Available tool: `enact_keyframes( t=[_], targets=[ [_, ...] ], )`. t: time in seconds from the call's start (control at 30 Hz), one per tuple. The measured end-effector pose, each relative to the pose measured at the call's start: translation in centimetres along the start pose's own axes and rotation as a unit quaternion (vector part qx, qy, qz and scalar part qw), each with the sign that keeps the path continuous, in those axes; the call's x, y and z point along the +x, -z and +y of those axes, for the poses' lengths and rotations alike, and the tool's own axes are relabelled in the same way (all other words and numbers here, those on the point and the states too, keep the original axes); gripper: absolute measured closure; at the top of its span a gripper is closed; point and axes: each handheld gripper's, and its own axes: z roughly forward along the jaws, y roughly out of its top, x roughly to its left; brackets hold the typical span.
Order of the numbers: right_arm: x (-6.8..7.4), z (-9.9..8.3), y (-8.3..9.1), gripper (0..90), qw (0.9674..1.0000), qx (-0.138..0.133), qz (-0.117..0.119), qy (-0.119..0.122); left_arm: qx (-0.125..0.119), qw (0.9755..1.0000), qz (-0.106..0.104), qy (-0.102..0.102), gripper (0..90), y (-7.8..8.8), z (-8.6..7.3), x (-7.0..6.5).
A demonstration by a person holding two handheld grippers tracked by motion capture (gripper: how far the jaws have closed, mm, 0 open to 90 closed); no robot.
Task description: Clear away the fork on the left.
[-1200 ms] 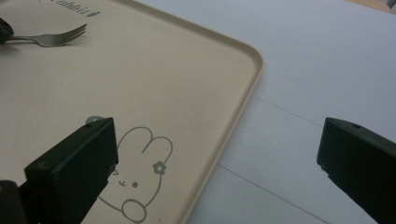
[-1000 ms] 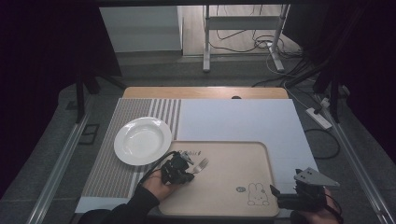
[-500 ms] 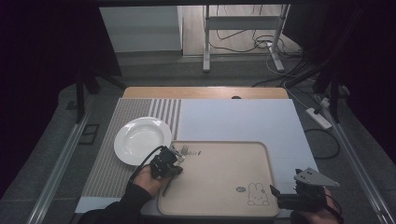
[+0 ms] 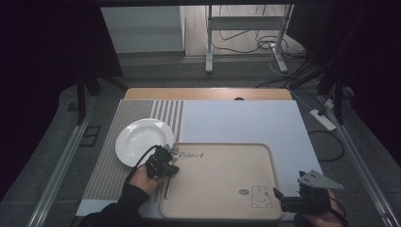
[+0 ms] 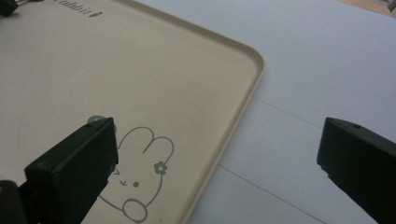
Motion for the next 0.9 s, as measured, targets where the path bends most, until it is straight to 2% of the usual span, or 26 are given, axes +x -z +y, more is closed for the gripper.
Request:
enact_keyframes(
  t=[0.1,0.13,0.2,0.23,0.3,0.33,0.4,0.5,0.67,0.7,0.73,0.8,0.9],
  targets=[
    [0.0,0.0,0.0,0.0,1.0000,0.000,0.001,0.000,-0.019,0.9998,-0.006,-0.004,81.6,0.6,0.1,-0.2],
    [0.0,0.0,0.0,0.0,1.0000,0.000,0.002,0.000,-0.028,0.9996,-0.004,-0.009,76.3,0.8,0.1,-0.4],
    [0.0,0.0,0.0,0.0,1.0000,0.000,0.002,-0.001,-0.027,0.9995,-0.003,-0.015,70.7,0.9,0.1,-0.5],
    [0.0,0.0,0.0,0.0,1.0000,0.000,0.002,-0.001,-0.030,0.9994,-0.002,-0.018,70.7,1.0,0.1,-0.6],
    [0.0,0.0,0.0,0.0,1.0000,-0.001,0.001,-0.001,-0.036,0.9990,0.002,-0.025,63.5,1.1,0.0,-0.6],
    [0.0,0.0,0.0,0.0,1.0000,0.000,0.001,0.000,-0.042,0.9989,-0.001,-0.023,55.6,1.2,-0.1,-0.5],
    [0.0,0.0,0.0,0.0,1.0000,0.000,0.001,0.001,-0.054,0.9982,-0.011,-0.022,52.8,1.4,-0.3,-0.4],
    [0.0,0.0,0.0,0.0,1.0000,0.001,0.002,0.001,-0.071,0.9972,-0.017,-0.016,38.1,1.7,-0.6,0.0],
    [0.0,0.0,0.0,0.0,1.0000,0.000,0.001,0.000,-0.075,0.9966,-0.034,0.002,18.4,2.1,-1.1,0.9],
    [0.0,0.0,0.0,0.0,1.0000,0.000,0.001,0.000,-0.076,0.9966,-0.033,0.003,18.4,2.2,-1.3,1.0],
    [0.0,0.0,0.0,0.0,1.0000,0.000,0.001,0.000,-0.076,0.9966,-0.032,0.004,12.4,2.3,-1.4,1.1],
    [0.0,0.0,0.0,0.0,1.0000,0.000,0.001,0.000,-0.082,0.9961,-0.032,0.006,11.6,2.7,-1.6,1.3],
    [0.0,0.0,0.0,0.0,1.0000,0.000,0.001,0.000,-0.086,0.9959,-0.028,0.004,4.6,3.1,-2.0,1.6]
  ],
)
